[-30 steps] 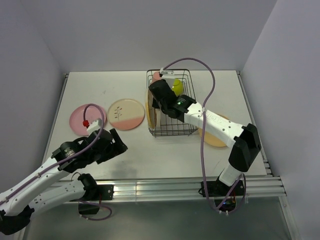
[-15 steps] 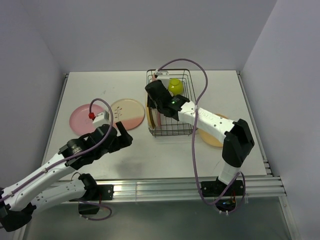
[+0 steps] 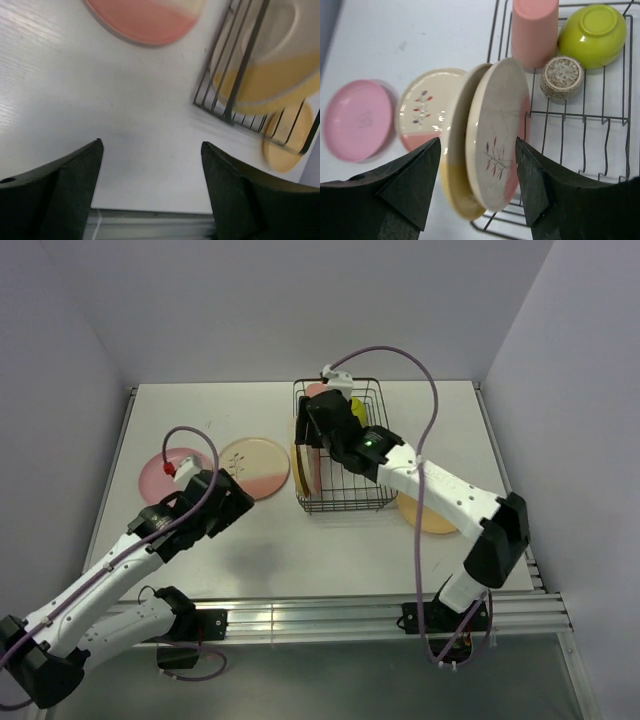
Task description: Load the mixed dishes into the dish rack
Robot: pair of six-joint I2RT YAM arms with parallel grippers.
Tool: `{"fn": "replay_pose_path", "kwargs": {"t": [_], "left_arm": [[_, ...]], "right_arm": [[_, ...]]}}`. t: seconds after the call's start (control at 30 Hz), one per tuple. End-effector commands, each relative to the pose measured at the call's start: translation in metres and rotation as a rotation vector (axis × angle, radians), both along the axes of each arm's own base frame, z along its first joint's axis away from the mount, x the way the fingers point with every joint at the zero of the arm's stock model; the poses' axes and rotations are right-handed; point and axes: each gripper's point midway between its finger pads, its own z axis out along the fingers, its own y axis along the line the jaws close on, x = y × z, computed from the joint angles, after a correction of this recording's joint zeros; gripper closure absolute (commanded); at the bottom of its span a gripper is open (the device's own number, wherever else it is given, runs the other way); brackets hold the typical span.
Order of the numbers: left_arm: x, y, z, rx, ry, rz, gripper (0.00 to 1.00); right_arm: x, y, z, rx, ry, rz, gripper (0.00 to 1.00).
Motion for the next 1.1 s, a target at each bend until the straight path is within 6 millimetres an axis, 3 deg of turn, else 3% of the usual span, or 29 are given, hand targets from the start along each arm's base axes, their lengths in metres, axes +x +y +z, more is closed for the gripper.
{"fn": "replay_pose_path", "kwargs": {"t": [0.0, 0.07, 0.1, 0.2, 0.23, 0.27, 0.3, 0.33, 0.37, 0.4, 0.43, 0.47, 0.5, 0.53, 0.7, 0.87, 1.07], "left_arm": [[0.016, 0.01, 0.0, -0.087, -0.022, 0.034, 0.23], [0.031, 0.022, -0.007, -0.088, -0.027, 0.053, 0.29], [0.04, 0.022, -0.009, -0.099, -0.034, 0.056, 0.33], [0.06, 0.02, -0.024, -0.087, 0.02, 0.011, 0.69], [0.07, 0.017, -0.036, -0.083, 0.054, 0.002, 0.89], [0.079, 0.015, -0.033, -0.079, 0.049, -0.016, 0.97], [0.085, 0.013, -0.037, -0.075, 0.061, -0.023, 1.0], [0.096, 0.011, -0.047, -0.064, 0.085, -0.027, 1.0], [0.106, 0.008, -0.043, -0.059, 0.071, -0.034, 1.0], [0.111, 0.009, -0.047, -0.05, 0.082, -0.028, 1.0], [0.118, 0.009, -0.059, -0.032, 0.113, -0.024, 1.0], [0.129, 0.008, -0.055, -0.032, 0.095, -0.021, 1.0], [0.135, 0.008, -0.058, -0.031, 0.1, -0.019, 1.0], [0.141, 0.007, -0.072, -0.017, 0.133, -0.02, 1.0], [0.168, 0.007, -0.088, 0.034, 0.164, -0.031, 1.0], [0.162, 0.014, -0.124, 0.087, 0.272, -0.017, 1.0], [0.119, 0.017, -0.167, 0.08, 0.43, -0.032, 1.0]], "right_arm": [[-0.025, -0.024, 0.089, 0.154, -0.133, -0.003, 0.31], [-0.038, -0.038, 0.101, 0.165, -0.143, -0.005, 0.32], [-0.05, -0.052, 0.117, 0.198, -0.167, -0.012, 0.32], [-0.082, -0.084, 0.132, 0.235, -0.181, -0.014, 0.34], [-0.09, -0.092, 0.134, 0.243, -0.183, -0.015, 0.34], [-0.099, -0.102, 0.125, 0.225, -0.162, -0.021, 0.34], [-0.114, -0.117, 0.136, 0.267, -0.184, -0.023, 0.35], [-0.121, -0.123, 0.134, 0.272, -0.178, -0.024, 0.35], [-0.13, -0.129, 0.122, 0.256, -0.147, -0.017, 0.35], [-0.142, -0.139, 0.125, 0.29, -0.15, -0.016, 0.36], [-0.148, -0.142, 0.12, 0.294, -0.133, -0.011, 0.36], [-0.155, -0.146, 0.104, 0.27, -0.098, -0.006, 0.37], [-0.165, -0.15, 0.103, 0.294, -0.095, 0.014, 0.37], [-0.169, -0.152, 0.096, 0.293, -0.081, 0.016, 0.38], [-0.192, -0.171, 0.066, 0.293, -0.034, 0.018, 0.38], [-0.201, -0.177, 0.053, 0.266, -0.01, 0.031, 0.39], [-0.198, -0.167, 0.052, 0.259, -0.016, 0.075, 0.39]]}}
